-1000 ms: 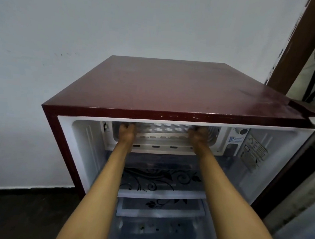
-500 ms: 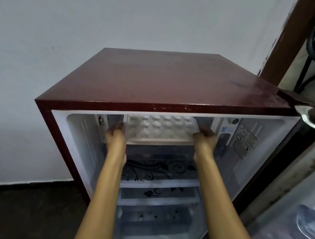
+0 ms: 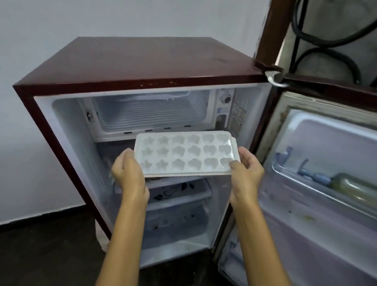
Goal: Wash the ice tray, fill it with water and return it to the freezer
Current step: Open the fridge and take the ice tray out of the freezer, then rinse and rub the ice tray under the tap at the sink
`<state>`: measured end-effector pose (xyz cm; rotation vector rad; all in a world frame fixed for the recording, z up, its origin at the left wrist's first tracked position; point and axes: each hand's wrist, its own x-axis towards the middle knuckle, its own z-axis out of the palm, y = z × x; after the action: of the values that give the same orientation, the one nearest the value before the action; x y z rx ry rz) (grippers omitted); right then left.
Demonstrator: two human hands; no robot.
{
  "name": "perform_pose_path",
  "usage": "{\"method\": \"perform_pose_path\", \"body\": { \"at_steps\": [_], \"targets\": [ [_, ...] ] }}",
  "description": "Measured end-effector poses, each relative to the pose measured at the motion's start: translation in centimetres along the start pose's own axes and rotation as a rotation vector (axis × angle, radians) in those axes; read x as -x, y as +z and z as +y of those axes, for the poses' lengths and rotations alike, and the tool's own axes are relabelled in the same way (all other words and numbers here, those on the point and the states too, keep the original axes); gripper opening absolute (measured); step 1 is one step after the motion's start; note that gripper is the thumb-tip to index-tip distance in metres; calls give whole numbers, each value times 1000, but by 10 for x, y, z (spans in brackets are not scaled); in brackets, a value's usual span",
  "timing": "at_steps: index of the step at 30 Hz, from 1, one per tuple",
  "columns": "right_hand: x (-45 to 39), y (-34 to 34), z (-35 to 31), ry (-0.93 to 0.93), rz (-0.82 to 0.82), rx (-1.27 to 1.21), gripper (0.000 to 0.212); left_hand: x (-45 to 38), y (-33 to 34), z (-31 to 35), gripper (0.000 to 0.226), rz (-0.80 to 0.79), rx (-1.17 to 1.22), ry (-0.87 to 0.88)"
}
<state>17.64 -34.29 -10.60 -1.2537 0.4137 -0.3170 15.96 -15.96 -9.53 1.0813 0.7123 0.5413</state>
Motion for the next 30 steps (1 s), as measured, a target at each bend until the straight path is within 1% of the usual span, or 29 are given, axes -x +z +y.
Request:
{"method": "perform_pose_path", "body": {
  "at_steps": [1,3,5,7,9,12,14,17,21,24,30],
  "targets": [
    [11,-13,-3,-23,13,-2,43,13,-5,-1,26,-18,2,2],
    [35,-40,-8,-76,60,6,44,42,-15,-3,13,-69,7,-2],
    [58,-66,-11,-136,131,-8,43,69,-24,-6,13,-111,10,-14],
    [79,-92,-15,-179,201,-26,41,98,-31,-10,32,-135,-8,-20],
    [96,-119,-22,-211,284,-40,38,129,-32,-11,43,-184,-32,-27],
    [113,-162,-36,-253,403,-86,33,174,-29,-14,45,-279,-62,-21],
    [123,-192,-46,-288,490,-110,32,202,-22,-18,38,-347,-61,-23],
    [137,-238,-62,-351,645,-150,31,249,-7,-26,30,-487,-53,-31],
    [160,-305,-81,-388,858,-206,28,308,19,-54,21,-689,-104,-18],
    [183,-357,-94,-415,1042,-220,26,357,39,-82,15,-863,-132,-94],
    [227,-449,-117,-456,1395,-237,24,465,71,-126,17,-1193,-211,-242]
  ]
}}
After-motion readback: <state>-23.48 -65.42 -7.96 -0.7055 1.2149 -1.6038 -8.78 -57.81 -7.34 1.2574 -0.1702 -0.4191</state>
